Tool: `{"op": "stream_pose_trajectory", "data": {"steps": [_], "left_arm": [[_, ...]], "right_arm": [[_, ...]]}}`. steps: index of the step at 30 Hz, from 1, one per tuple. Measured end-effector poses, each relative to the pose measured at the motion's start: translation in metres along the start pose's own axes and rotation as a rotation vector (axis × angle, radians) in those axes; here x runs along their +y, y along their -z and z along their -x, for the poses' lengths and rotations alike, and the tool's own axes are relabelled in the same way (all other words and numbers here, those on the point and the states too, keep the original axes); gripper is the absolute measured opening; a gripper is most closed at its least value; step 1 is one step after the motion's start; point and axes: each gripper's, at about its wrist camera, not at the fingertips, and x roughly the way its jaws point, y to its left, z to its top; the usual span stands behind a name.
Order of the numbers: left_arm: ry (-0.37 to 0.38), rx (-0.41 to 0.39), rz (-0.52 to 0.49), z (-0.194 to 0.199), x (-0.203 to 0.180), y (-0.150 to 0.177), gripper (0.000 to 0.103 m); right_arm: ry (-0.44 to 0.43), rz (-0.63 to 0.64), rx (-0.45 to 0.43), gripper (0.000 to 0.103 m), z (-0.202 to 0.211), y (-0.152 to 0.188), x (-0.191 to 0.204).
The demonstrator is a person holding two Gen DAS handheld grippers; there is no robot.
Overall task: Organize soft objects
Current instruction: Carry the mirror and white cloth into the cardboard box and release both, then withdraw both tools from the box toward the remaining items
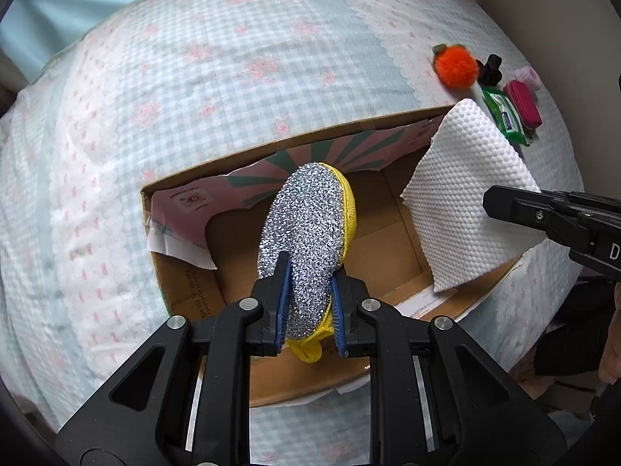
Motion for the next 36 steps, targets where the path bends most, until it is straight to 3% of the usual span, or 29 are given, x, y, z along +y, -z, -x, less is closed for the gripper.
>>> {"op": "stream_pose_trajectory", "data": {"steps": [1,2,4,5,6,10,14,21,36], "left_arm": [[-0.017,0.005,-0.020,-0.003,-0.001,-0.002,0.055],[-0.034,0.005,-0.041,-0.005,-0.003,-0.003,0.096],[-0.029,0.009,-0.081,-0.007,-0.007,-0.004,0.103],[-0.027,0.006,-0.094,-0.007,-0.009,-0.003,0.103],[-0.013,0.001,-0.104,-0.006,-0.010,-0.001,0.103],[0.011,0.036,-0.128,-0.012,-0.015,0.007,0.103],[0.030,0.059,-0.085,-0.017,-0.012,0.013,0.103],[0.022,0.030,-0.053,-0.006,-0.011,0.014,0.103],[-0.026,-0.092,-0.006,0.078,-0.030,0.032,0.103]], "right_arm": [[0.005,-0.005,0.025,0.011,-0.006,-0.002,-0.003],[0.015,-0.007,0.051,0.012,-0.011,-0.005,-0.005],[0.057,-0.006,0.097,0.041,-0.022,-0.006,-0.010],[0.058,-0.006,0.111,0.088,-0.027,-0.006,-0.014],[0.044,-0.011,0.120,0.103,-0.030,-0.005,-0.018],[0.001,-0.041,0.122,0.103,-0.033,-0.004,-0.027],[-0.019,-0.056,0.077,0.103,-0.027,-0.003,-0.026],[0.000,-0.013,0.035,0.103,-0.009,0.001,-0.018],[0.078,0.119,-0.136,0.103,0.095,0.027,0.011]]}}
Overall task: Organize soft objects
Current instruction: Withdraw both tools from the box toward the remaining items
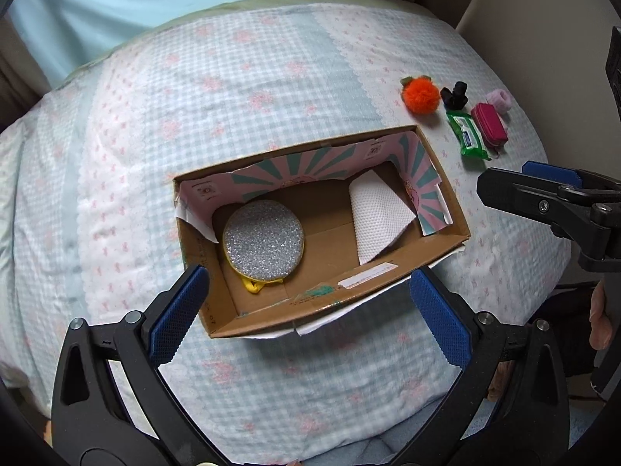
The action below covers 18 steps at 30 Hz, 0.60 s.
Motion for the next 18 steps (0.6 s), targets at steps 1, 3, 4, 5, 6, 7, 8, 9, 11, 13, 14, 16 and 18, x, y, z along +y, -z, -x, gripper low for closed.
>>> {"op": "stream_pose_trajectory", "data": {"steps": [1,3,4,5,6,7,8,9,11,13,14,16,18], "left_arm": [[0.003,-0.011,0.014,0.008,0.000,0.002,0.103],[0.005,-0.034,0.044,0.023,-0.001,0.006,0.103],[0.008,-0.048,0.056,0.031,-0.003,0.008,0.103],[0.009,-0.064,0.063,0.038,-0.005,0.009,0.103],[0.002,-0.078,0.069,0.045,-0.007,0.011,0.103],[-0.004,-0.092,0.073,0.052,-0.011,0.012,0.103],[-0.010,-0.106,0.077,0.058,-0.014,0.012,0.103],[-0.018,-0.117,0.081,0.065,-0.018,0.012,0.103],[-0.030,-0.141,0.091,0.076,-0.026,0.010,0.103],[-0.032,-0.165,0.103,0.086,-0.036,0.006,0.103],[-0.038,-0.181,0.109,0.090,-0.042,0.003,0.103],[-0.063,-0.221,0.113,0.098,-0.055,-0.004,0.103],[-0.093,-0.248,0.108,0.103,-0.072,-0.012,0.103]], "right_arm": [[0.014,0.014,-0.018,0.103,0.010,0.001,0.001],[0.049,0.038,-0.055,0.103,0.031,0.002,0.002],[0.067,0.048,-0.072,0.103,0.040,0.003,0.001],[0.088,0.056,-0.088,0.103,0.050,0.003,0.000],[0.111,0.063,-0.102,0.103,0.059,0.003,-0.002],[0.129,0.071,-0.114,0.103,0.068,0.003,-0.005],[0.146,0.081,-0.133,0.103,0.077,0.003,-0.007],[0.164,0.088,-0.157,0.103,0.087,0.003,-0.011],[0.183,0.101,-0.204,0.103,0.105,0.002,-0.019],[0.207,0.105,-0.251,0.103,0.123,0.002,-0.030],[0.225,0.103,-0.274,0.103,0.131,0.003,-0.035],[0.253,0.098,-0.305,0.103,0.146,0.003,-0.051],[0.272,0.100,-0.323,0.103,0.158,0.001,-0.071]]}}
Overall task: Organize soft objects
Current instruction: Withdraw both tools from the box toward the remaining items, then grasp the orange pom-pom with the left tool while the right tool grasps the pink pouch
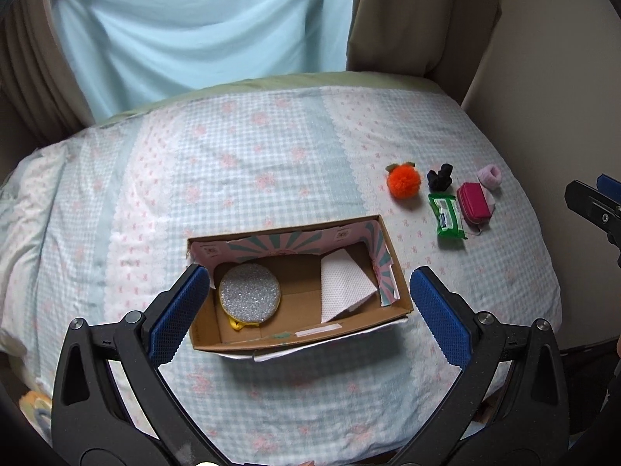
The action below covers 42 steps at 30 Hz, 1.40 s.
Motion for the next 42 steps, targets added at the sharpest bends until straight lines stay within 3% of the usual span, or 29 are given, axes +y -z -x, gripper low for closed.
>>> {"op": "stream_pose_trajectory", "data": {"steps": [6,12,19,30,42], "left_arm": [[-0.057,-0.062,0.046,0.006,-0.066,-0.023,0.103],[-0.044,-0.043,0.120,-0.019,-0.140,-0.037,0.103],[-0.034,-0.004,0.167,-0.055,-0.197,-0.051,0.103],[-0.056,0.090,0.111,-0.142,-0.224,-0.100,0.103],[-0.012,0.252,0.051,-0.281,-0.220,-0.145,0.103]], "right_arm": [[0.030,0.028,-0.038,0.103,0.002,-0.003,-0.077],[0.002,0.060,-0.043,0.103,-0.018,-0.004,-0.148],[-0.031,0.047,0.008,0.103,-0.057,-0.011,-0.193],[-0.036,-0.067,0.099,0.103,-0.140,-0.026,-0.225],[0.002,-0.122,0.282,0.103,-0.271,-0.009,-0.225]]}}
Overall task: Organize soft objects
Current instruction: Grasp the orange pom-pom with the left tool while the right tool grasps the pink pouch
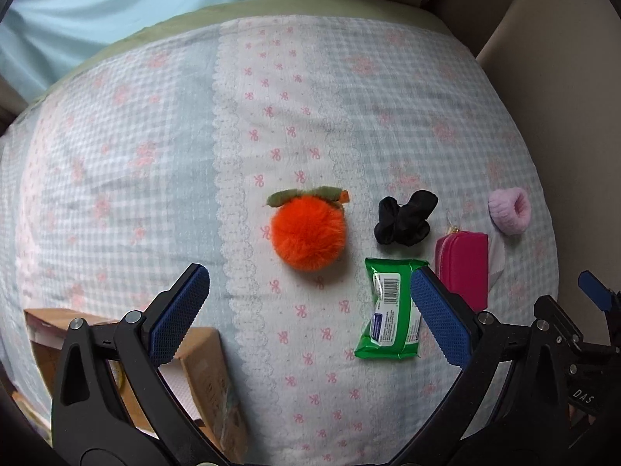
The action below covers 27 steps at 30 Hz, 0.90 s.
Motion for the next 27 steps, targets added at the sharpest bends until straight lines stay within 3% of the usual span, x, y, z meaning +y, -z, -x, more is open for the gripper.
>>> {"op": "stream_pose_trajectory", "data": {"steps": [7,15,18,22,23,25,27], "left_arm": [[0.019,0.089,-0.011,-0.072,0.009,-0.022,0.103],[0.021,0.159,-0.026,-0.135,0.015,-0.035,0.098],[0.037,0.189,-0.028,-0.155,0.016,-0.038,0.084],[0.057,0.232,-0.020,-0.175,0.017,-0.036,0.053],[0.059,0.239,-0.022,-0.178,0.016,-0.035,0.045],[0.047,0.231,-0.036,-0.180,0.014,-0.032,0.036],[0.040,0.214,-0.051,-0.179,0.012,-0.031,0.034]], "right_arm": [[-0.009,-0.008,0.143,0.101,-0.075,0.003,0.008],[0.015,0.012,0.212,0.097,-0.121,0.006,0.015],[0.023,0.008,0.240,0.087,-0.136,0.005,0.014],[0.025,0.001,0.268,0.077,-0.151,0.002,0.014],[0.032,0.009,0.275,0.070,-0.153,0.002,0.015],[0.044,0.021,0.275,0.068,-0.154,0.003,0.017],[0.045,0.026,0.270,0.062,-0.152,0.004,0.019]]}}
